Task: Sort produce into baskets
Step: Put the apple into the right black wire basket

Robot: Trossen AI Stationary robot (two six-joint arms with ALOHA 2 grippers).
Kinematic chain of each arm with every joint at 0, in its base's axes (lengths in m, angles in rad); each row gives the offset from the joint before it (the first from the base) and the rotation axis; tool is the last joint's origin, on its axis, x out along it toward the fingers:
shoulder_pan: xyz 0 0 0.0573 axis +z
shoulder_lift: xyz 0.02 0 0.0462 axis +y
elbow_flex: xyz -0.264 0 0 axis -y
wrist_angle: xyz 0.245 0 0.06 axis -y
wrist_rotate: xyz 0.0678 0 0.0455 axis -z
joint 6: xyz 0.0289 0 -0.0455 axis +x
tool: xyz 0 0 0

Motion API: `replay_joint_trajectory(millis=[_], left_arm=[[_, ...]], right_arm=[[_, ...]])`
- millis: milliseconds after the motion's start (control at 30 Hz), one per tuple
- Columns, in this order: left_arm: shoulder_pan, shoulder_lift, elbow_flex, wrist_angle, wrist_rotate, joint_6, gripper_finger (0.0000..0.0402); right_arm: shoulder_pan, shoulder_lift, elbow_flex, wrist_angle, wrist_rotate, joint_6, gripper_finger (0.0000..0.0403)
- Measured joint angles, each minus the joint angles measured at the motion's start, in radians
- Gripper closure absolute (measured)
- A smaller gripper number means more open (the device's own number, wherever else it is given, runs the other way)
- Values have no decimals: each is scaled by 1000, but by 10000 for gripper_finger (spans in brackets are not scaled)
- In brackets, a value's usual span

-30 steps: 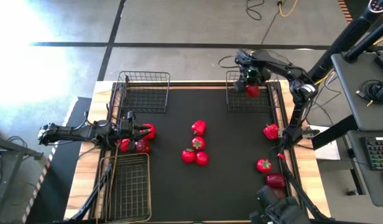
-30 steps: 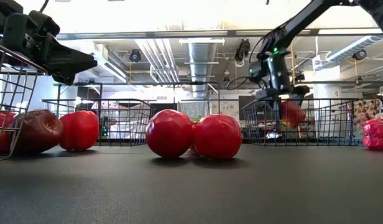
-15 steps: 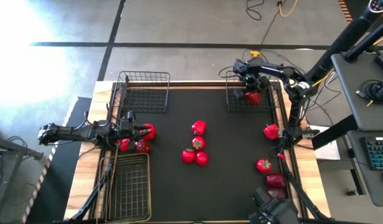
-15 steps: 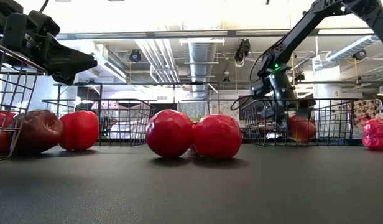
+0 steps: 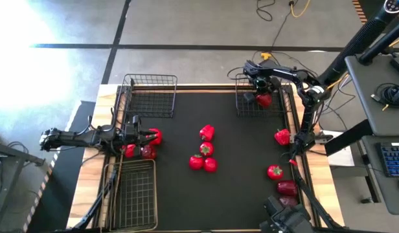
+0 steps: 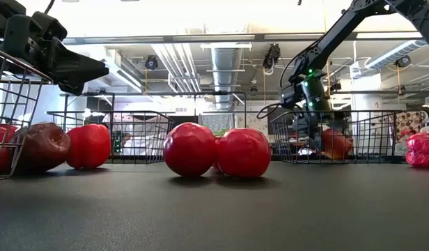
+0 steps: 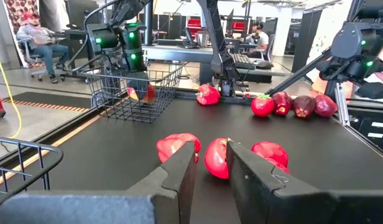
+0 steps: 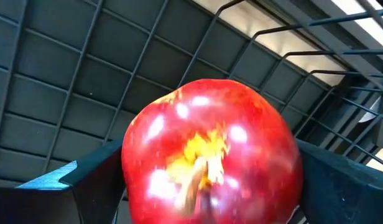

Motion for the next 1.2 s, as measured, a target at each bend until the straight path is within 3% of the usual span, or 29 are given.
replay_joint_trajectory(millis=[667, 967, 1200], left_arm=[[0, 0, 0, 0, 0, 0, 325], [0, 0, 0, 0, 0, 0, 325], [0, 0, 0, 0, 0, 0, 325]], right_arm=[[0, -19, 10, -40, -7, 3, 3], [7, -61, 115, -207, -9, 27, 3], [83, -198, 116, -358, -17, 139, 3]])
